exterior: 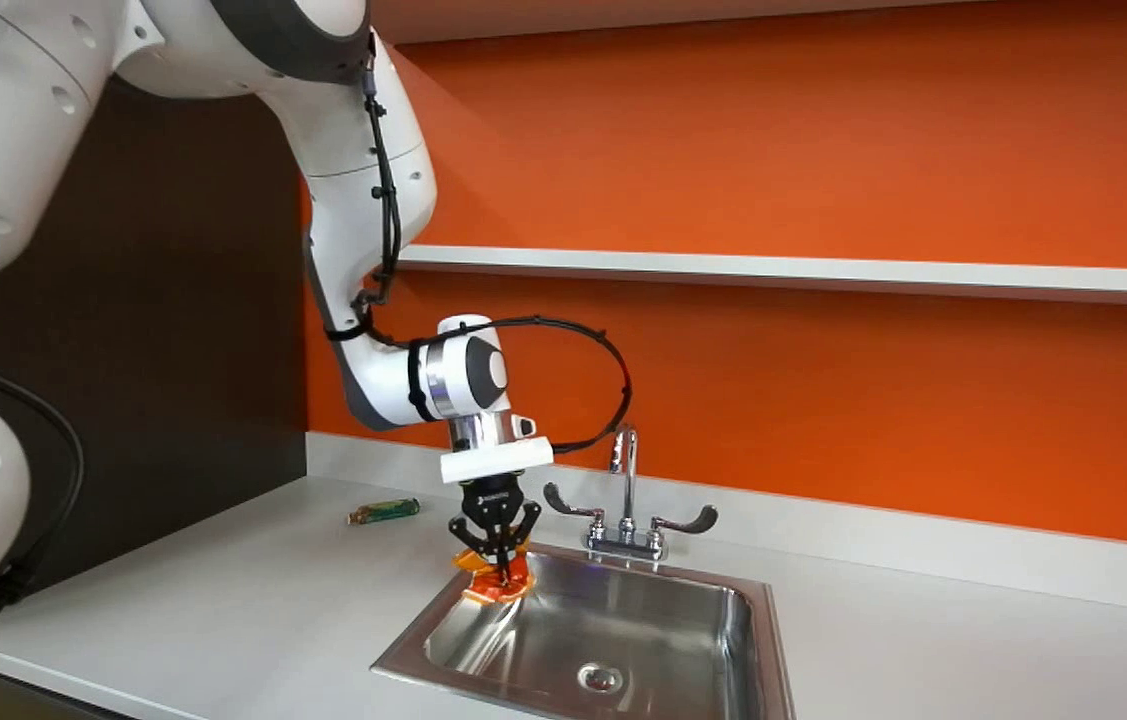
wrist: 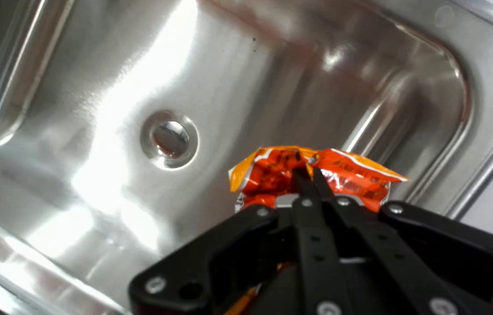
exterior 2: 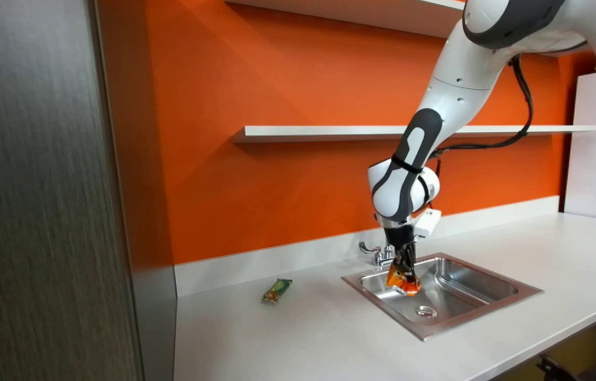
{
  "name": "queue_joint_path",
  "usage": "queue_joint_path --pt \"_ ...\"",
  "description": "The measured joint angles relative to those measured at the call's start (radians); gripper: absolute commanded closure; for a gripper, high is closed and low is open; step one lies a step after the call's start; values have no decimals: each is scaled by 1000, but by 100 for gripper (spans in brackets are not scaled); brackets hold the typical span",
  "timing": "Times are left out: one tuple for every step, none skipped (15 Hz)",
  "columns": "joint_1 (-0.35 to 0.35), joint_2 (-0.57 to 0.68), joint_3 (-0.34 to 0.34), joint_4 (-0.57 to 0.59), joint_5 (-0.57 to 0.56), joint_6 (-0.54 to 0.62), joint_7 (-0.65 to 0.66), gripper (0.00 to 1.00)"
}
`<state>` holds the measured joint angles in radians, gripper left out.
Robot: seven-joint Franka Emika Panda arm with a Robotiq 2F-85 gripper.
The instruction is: Remove the orange packet from the sink
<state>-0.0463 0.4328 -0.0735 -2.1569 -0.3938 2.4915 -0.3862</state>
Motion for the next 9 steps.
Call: queue_joint_path --pt "13 1 10 0 -9 0 -4 100" --pt "25 2 20 0 -17 0 -11 100" --pt "37 3 30 0 -24 0 -17 100" --pt "48 4 40 0 -30 0 -24 100" --pt "58 5 49 0 -34 0 -32 100" --pt "67 6 58 0 -37 0 -40 100" --pt "74 8 67 1 -39 0 -49 100" --pt "81 11 76 1 -39 0 -60 100" --pt "86 15 84 2 -40 0 -72 100"
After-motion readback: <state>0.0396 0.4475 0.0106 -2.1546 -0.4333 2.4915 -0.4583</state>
